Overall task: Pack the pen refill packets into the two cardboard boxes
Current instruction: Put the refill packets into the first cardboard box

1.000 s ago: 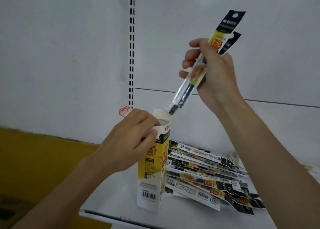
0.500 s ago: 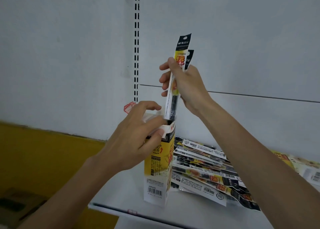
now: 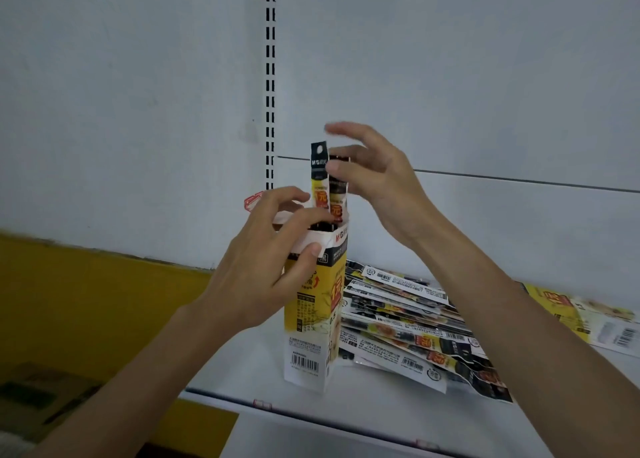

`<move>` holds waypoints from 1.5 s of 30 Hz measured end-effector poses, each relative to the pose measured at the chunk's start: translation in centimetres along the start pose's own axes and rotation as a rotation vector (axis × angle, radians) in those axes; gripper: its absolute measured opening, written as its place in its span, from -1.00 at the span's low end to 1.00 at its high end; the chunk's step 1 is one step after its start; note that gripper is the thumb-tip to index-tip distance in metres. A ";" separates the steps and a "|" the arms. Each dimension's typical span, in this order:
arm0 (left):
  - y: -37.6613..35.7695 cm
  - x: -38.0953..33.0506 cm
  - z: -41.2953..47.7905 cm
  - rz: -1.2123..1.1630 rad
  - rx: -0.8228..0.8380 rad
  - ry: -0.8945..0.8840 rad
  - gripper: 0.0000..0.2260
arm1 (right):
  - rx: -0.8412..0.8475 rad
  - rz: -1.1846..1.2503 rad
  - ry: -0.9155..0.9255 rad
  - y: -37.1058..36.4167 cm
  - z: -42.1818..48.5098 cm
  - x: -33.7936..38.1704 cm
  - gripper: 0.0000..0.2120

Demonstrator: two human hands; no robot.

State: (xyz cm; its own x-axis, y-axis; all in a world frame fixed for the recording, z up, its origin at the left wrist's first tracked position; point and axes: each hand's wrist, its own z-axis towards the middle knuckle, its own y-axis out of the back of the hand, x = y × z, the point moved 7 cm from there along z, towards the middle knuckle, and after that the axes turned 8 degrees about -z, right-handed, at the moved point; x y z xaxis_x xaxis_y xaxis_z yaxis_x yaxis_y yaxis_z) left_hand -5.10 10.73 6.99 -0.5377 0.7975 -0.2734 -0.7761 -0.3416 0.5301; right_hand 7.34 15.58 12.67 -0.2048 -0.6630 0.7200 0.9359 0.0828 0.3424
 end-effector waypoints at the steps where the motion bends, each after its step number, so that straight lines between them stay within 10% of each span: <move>1: 0.0 0.0 0.1 -0.006 -0.002 -0.002 -0.70 | 0.014 -0.122 0.026 -0.1 -0.2 0.2 -0.73; 15: -0.4 0.4 0.8 0.001 -0.001 0.038 -0.62 | 0.273 -0.523 -0.108 -1.6 -3.1 -1.3 -0.71; 25: -0.6 0.5 1.1 0.007 0.069 0.051 -0.61 | -0.207 0.018 -0.031 2.8 -3.7 -3.3 -0.92; 28: -0.2 0.6 0.9 0.013 0.062 0.053 -0.61 | -0.173 -0.392 -0.239 5.0 -3.8 -6.8 -0.93; 33: -0.1 0.1 1.1 -0.025 0.071 0.051 -0.62 | 0.370 -1.053 -0.646 5.4 -8.0 -15.9 -0.61; 45: 0.0 -0.6 0.9 -0.014 0.049 -0.019 -0.64 | 0.056 -0.764 -0.320 5.2 -6.7 -11.2 -0.68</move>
State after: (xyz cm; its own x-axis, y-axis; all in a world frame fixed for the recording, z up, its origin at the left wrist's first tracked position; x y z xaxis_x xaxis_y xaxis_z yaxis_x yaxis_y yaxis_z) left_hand -4.47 10.70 7.83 -0.5200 0.8117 -0.2661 -0.7662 -0.3055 0.5653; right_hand 16.40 18.45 2.39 -0.8577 -0.3084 0.4114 0.4923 -0.2618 0.8301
